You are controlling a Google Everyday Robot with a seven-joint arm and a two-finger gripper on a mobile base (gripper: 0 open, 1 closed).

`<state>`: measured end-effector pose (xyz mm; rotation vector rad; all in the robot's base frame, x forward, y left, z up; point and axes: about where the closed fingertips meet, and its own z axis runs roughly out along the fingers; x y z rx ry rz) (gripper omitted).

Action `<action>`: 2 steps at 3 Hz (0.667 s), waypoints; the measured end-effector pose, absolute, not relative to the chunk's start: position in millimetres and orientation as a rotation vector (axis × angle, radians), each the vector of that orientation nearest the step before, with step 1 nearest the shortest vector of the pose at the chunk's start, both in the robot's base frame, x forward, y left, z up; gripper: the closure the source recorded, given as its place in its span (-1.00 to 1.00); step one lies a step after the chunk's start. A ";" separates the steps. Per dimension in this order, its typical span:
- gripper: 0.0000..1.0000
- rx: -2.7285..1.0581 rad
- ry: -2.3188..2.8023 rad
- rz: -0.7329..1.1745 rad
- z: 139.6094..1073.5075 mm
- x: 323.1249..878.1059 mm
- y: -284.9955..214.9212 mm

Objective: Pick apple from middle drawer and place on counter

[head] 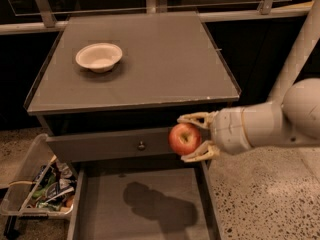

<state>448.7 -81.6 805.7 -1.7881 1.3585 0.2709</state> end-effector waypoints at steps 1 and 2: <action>1.00 -1.797 1.331 0.268 861.4 472.1 -89.0; 1.00 -1.784 1.283 0.328 903.9 497.8 -90.8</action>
Offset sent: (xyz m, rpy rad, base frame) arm 0.0844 -0.0173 0.1529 0.1278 -0.0021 0.1028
